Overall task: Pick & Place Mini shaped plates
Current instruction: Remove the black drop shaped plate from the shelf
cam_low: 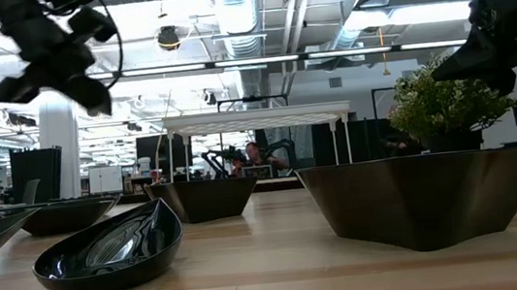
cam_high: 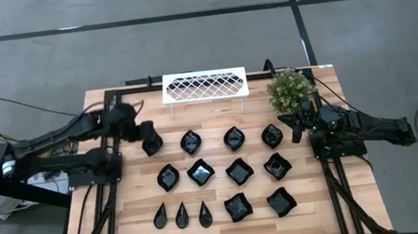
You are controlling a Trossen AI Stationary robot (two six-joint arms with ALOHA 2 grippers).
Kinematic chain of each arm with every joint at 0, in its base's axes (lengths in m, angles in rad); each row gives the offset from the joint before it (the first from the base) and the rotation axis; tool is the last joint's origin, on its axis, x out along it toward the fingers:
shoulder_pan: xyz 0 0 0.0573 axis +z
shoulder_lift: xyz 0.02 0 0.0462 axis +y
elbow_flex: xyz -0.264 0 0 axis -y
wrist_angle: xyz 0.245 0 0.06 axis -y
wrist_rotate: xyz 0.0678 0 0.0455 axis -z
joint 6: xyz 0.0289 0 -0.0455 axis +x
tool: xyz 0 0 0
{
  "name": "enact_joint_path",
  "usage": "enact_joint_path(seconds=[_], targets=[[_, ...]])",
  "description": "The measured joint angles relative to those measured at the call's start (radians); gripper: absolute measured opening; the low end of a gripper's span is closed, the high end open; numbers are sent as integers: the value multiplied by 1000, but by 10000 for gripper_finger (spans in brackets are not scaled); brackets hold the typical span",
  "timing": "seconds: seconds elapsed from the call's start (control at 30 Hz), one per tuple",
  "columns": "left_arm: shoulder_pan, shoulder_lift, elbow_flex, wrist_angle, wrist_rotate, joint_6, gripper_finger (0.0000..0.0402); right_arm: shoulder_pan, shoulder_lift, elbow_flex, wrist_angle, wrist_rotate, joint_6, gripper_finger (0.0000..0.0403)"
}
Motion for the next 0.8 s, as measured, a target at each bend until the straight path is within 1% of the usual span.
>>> enact_joint_path(seconds=[0.1, 0.27, 0.53, 0.67, 0.8], targets=[[-81, -34, -65, 2, -10, -88, 6, 0, 0, 0, 0, 0, 0, 0], [-213, -41, -141, 3, -20, -180, 6, 0, 0, 0, 0, 0, 0, 0], [-422, -40, -201, 8, -39, -279, 7, 0, 0, 0, 0, 0, 0, 0], [-516, -40, -219, 8, -44, -330, 7, 0, 0, 0, 0, 0, 0, 0], [-597, -39, -265, 6, -45, -405, 6, 0, 0, 0, 0, 0, 0, 0]])
